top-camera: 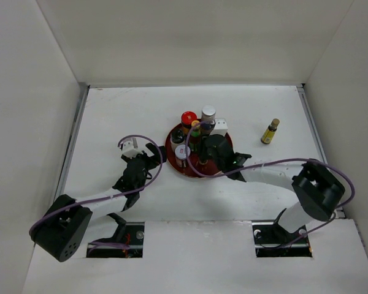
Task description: Organize the condiment bottles
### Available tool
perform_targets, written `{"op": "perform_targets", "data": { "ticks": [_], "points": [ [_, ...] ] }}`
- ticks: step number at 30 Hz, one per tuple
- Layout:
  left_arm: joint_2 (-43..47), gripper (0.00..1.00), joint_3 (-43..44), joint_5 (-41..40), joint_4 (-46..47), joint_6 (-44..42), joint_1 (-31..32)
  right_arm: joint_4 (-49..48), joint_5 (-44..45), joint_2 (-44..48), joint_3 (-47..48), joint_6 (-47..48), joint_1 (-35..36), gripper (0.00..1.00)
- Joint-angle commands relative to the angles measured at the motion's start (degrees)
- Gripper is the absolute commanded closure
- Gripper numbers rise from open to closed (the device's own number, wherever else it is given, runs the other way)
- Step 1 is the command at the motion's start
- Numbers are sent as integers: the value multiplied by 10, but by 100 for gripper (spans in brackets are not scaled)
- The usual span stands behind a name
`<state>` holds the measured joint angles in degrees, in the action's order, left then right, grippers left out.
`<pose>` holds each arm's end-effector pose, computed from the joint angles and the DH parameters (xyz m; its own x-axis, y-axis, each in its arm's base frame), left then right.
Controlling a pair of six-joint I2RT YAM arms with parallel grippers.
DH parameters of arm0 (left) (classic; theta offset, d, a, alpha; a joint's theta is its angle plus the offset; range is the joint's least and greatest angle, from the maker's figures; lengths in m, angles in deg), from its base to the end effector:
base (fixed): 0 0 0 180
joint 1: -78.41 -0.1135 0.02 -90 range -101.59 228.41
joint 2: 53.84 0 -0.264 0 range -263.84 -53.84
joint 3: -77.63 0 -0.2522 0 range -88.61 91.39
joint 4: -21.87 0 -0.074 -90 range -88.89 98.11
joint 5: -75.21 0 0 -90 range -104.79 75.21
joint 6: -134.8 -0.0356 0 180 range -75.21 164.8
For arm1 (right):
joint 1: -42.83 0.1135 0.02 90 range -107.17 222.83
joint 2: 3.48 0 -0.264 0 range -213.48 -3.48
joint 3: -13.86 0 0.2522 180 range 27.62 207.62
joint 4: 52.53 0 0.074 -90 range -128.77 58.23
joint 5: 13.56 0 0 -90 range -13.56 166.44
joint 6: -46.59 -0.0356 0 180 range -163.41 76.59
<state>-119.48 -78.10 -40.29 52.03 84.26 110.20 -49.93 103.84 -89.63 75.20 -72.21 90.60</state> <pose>0.1819 -0.0947 0.1667 -0.2016 -0.5499 -0.8105 -0.0150 0.8292 -0.5588 0.2305 0.2296 0.2225 -0.4556 0.1345 -0.8800 -0.1864 0.9522 0.2420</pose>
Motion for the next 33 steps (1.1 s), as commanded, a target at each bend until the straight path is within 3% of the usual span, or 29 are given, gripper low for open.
{"op": "perform_targets", "data": {
  "ticks": [1,6,11,18,23,27,33],
  "points": [
    [17,3,6,3,19,4,-5,-74,-11,-36,32,-4,11,62],
    [3,2,8,0,22,4,-6,-84,-21,-51,19,-9,17,58],
    [7,2,8,-4,23,4,-2,-72,-14,-5,7,3,17,24],
    [4,2,7,-4,24,5,-3,-32,23,101,-12,37,-13,21],
    [15,2,4,-2,26,7,-1,-7,105,175,-28,69,-107,19],
    [-2,2,7,5,32,9,-1,31,196,151,16,111,-189,14],
    [2,2,5,11,30,12,0,-10,265,78,42,147,-300,13]
  ]
}}
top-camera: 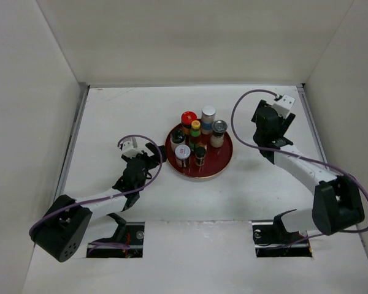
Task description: Organize the condiment bottles
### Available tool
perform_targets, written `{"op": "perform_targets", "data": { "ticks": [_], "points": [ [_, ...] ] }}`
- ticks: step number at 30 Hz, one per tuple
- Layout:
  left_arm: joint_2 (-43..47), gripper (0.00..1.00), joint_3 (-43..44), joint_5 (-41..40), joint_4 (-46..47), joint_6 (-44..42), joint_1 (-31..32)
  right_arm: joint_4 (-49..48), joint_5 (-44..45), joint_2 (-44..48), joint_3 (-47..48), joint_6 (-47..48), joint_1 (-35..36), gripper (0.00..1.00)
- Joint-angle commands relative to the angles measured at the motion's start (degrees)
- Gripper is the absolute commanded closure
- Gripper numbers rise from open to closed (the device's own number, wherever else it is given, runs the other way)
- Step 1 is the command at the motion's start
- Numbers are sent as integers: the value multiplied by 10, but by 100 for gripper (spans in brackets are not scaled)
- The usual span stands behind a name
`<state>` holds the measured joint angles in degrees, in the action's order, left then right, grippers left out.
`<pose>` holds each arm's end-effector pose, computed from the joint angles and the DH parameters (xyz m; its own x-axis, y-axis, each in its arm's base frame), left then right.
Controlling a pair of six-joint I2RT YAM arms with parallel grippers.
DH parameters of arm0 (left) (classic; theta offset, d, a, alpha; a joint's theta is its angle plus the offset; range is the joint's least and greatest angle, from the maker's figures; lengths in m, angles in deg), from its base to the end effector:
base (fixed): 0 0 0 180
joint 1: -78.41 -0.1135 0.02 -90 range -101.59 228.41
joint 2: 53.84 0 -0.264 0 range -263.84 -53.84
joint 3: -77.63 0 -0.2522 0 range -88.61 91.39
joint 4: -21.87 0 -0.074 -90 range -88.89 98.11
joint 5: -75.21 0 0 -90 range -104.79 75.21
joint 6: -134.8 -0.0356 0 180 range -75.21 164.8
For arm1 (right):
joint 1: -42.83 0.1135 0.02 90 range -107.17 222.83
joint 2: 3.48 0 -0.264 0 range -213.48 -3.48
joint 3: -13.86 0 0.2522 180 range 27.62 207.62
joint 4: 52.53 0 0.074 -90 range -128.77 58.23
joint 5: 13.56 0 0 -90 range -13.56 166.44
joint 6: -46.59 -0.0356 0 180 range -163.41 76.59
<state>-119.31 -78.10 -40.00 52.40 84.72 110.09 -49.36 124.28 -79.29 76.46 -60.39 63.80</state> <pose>0.1820 -0.0945 0.1679 -0.1972 -0.5606 -0.8043 -0.0099 0.8215 -0.5701 0.2847 0.0808 0.2842 -0.1281 0.1608 -0.9786 0.4823 0.8723 0.0803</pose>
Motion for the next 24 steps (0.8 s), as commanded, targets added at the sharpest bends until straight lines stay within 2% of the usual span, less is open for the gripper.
{"op": "perform_targets", "data": {
  "ticks": [1,6,11,14,24],
  "points": [
    [5,2,4,9,25,9,3,-14,54,-36,35,29,-39,13],
    [6,2,1,9,29,9,3,-19,14,-87,55,21,-84,13],
    [7,2,0,4,30,9,4,-27,-22,-119,61,1,-106,21],
    [3,2,2,10,30,9,2,-27,-48,-138,70,-10,-119,30],
    [0,2,4,4,30,9,2,-11,-69,-154,69,-42,-119,41]
  ]
}}
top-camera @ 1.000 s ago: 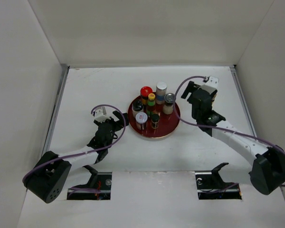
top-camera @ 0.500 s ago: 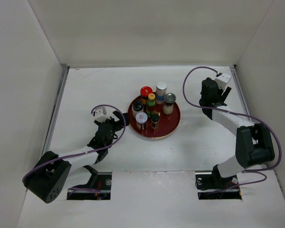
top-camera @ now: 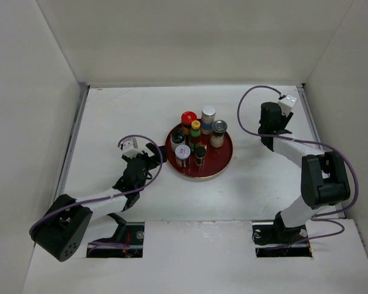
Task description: Organize the condiment bottles
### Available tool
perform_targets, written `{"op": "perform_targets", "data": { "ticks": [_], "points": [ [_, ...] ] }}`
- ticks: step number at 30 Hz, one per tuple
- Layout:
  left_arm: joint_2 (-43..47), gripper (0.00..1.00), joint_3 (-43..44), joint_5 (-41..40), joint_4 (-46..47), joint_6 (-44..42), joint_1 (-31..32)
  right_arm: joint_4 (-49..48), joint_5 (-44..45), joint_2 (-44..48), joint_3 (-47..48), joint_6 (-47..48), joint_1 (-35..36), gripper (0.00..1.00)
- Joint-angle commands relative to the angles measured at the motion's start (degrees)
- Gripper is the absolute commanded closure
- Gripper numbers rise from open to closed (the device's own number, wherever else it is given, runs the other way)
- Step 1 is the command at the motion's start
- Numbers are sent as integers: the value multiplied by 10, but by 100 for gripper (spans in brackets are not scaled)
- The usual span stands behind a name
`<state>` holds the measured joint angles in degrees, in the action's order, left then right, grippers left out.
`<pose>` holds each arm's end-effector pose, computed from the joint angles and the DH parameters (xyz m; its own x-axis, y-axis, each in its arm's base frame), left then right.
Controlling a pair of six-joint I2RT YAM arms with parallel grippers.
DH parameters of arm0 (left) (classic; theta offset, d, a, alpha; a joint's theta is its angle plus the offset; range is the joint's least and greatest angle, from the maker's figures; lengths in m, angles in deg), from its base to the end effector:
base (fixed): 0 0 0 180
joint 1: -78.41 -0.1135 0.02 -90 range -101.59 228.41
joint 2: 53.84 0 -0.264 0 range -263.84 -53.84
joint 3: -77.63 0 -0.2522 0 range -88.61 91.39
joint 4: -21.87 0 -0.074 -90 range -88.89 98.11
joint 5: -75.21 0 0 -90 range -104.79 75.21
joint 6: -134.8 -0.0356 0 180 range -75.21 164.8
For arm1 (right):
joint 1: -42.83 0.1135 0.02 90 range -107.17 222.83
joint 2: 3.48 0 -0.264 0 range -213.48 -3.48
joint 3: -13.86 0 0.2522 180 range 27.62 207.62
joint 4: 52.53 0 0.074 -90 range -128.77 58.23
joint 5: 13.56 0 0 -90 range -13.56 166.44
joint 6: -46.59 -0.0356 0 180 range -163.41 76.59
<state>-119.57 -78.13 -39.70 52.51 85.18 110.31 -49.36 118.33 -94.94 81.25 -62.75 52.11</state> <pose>0.1818 -0.0955 0.1671 -0.2047 -0.5647 -0.7995 -0.0060 0.8175 -0.5759 0.3457 0.0324 0.2286 -0.2720 0.2054 -0.9401 0.5891 0.8080 0.0061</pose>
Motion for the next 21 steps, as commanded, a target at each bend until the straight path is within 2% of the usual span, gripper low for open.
{"op": "perform_targets", "data": {
  "ticks": [1,5,9,12,14,21],
  "points": [
    [-1,2,5,4,29,5,-1,-9,-9,1,21,-21,-2,41],
    [11,2,2,3,24,5,0,2,-2,-9,21,-24,0,42],
    [-1,2,6,8,24,5,-2,3,6,5,7,-39,0,67],
    [3,2,6,3,24,5,2,0,19,29,-4,-37,6,77],
    [-8,2,9,4,25,5,0,1,22,59,-10,-37,10,80],
    [3,3,5,-6,24,5,-5,8,24,145,-32,-26,65,80]
  ]
}}
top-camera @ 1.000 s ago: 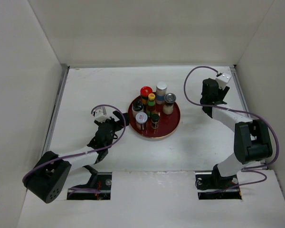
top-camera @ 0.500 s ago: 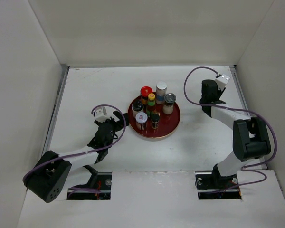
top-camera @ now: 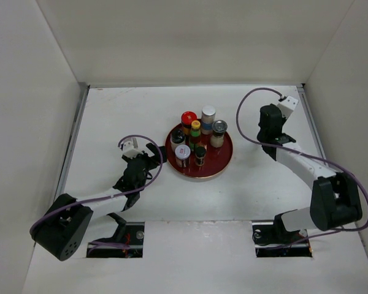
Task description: Organize the condiment bottles
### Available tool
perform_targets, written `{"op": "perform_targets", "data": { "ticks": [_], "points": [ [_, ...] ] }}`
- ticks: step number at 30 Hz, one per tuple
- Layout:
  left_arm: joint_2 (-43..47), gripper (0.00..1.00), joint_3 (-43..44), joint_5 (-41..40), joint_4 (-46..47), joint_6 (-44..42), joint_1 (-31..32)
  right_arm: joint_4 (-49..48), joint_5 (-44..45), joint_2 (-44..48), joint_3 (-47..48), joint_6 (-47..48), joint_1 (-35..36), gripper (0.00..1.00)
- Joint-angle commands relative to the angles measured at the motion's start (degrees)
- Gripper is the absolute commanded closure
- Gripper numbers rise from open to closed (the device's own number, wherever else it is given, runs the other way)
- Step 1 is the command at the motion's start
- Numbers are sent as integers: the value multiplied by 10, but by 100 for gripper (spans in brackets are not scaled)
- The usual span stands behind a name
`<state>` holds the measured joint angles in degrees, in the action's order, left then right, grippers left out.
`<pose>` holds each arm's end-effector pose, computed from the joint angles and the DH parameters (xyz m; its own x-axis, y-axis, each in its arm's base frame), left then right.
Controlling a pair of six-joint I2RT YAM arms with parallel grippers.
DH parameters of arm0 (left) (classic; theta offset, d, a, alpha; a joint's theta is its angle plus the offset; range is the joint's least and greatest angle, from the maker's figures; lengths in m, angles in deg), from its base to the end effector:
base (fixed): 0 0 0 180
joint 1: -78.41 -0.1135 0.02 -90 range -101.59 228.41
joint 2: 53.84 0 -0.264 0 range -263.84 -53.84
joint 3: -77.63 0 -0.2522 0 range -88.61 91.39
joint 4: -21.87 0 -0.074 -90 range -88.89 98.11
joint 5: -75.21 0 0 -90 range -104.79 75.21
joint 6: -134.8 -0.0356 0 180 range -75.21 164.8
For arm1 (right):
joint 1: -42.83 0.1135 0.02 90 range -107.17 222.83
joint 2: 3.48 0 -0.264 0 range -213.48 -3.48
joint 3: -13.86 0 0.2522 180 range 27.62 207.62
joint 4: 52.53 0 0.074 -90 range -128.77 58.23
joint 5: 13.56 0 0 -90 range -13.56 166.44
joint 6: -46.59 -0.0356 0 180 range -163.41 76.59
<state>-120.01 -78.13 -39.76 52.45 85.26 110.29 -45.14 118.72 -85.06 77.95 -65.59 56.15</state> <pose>0.1821 -0.0956 0.1656 -0.2098 -0.5623 -0.7999 -0.0116 0.8195 -0.5730 0.3100 0.0488 0.2566 -0.2193 0.2351 -0.9469 0.5467 0.8335 0.0804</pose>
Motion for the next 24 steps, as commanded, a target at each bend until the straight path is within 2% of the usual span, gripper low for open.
{"op": "perform_targets", "data": {
  "ticks": [1,6,15,24],
  "points": [
    [13,3,2,-4,22,4,-6,-31,17,53,-3,2,36,80],
    [30,2,-4,-38,15,4,-6,-11,18,99,-17,12,122,79],
    [36,0,11,-90,-41,-4,-11,-20,-10,68,-5,-3,257,79],
    [38,0,16,-116,-55,-22,-17,-170,-34,-11,-52,15,309,77]
  ]
}}
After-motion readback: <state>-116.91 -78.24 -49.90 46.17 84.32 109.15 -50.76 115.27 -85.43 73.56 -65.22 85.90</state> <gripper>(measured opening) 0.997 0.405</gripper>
